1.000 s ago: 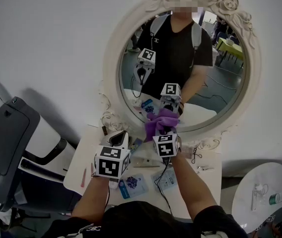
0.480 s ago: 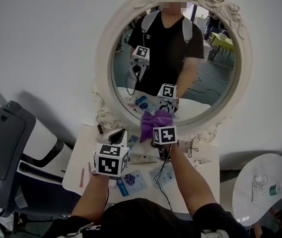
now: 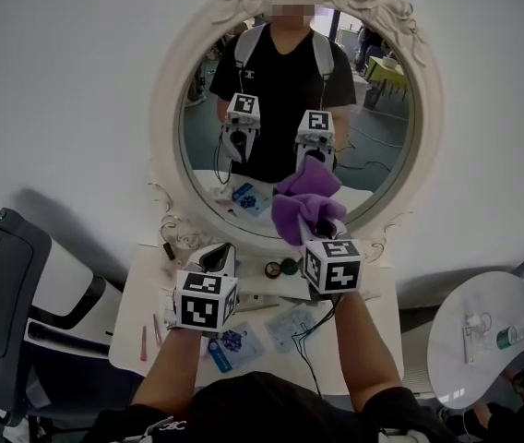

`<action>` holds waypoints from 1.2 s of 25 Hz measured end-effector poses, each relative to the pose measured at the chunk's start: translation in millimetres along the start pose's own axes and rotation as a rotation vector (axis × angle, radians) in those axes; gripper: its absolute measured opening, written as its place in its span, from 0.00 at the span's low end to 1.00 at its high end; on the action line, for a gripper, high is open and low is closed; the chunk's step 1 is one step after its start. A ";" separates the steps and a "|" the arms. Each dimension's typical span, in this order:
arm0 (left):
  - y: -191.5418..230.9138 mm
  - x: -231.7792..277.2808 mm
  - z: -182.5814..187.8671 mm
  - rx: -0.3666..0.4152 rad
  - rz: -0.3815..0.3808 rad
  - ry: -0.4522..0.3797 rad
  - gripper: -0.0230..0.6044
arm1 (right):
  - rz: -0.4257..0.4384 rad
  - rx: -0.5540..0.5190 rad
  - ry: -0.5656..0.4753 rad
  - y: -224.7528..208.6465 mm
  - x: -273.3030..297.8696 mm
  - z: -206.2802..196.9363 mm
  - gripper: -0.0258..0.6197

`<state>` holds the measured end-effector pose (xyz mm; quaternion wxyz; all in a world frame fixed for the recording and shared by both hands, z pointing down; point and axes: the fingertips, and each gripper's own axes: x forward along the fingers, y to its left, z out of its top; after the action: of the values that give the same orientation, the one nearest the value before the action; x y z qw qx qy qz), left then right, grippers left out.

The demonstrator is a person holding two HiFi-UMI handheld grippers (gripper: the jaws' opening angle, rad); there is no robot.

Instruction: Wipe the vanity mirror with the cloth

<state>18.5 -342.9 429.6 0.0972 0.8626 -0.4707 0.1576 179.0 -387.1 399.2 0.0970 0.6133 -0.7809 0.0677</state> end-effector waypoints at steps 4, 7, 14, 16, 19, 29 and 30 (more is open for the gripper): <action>-14.4 8.1 5.0 0.017 -0.036 -0.008 0.03 | -0.081 -0.022 -0.208 -33.2 -50.3 89.9 0.13; -21.3 11.7 7.5 0.022 -0.054 -0.012 0.03 | -0.155 -0.061 -0.307 -60.6 -80.8 140.3 0.13; -30.3 17.0 9.2 0.028 -0.075 -0.012 0.03 | -0.262 -0.093 -0.406 -107.5 -104.8 211.0 0.13; -30.4 17.1 7.2 0.023 -0.072 -0.009 0.03 | -0.278 -0.093 -0.397 -116.9 -99.1 214.5 0.13; -28.2 16.9 2.8 0.019 -0.064 0.001 0.03 | -0.307 -0.073 -0.385 -131.2 -91.1 208.6 0.13; -22.2 25.2 -5.2 0.020 -0.044 0.033 0.03 | -0.293 -0.001 -0.342 -142.7 -71.8 153.3 0.13; -23.5 26.5 -6.0 0.023 -0.046 0.037 0.03 | -0.288 0.009 -0.325 -142.7 -68.7 141.5 0.13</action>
<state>50.6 -349.1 444.3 0.0995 0.8712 -0.4472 0.1766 323.6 -388.0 243.7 -0.0244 0.7219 -0.6902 -0.0432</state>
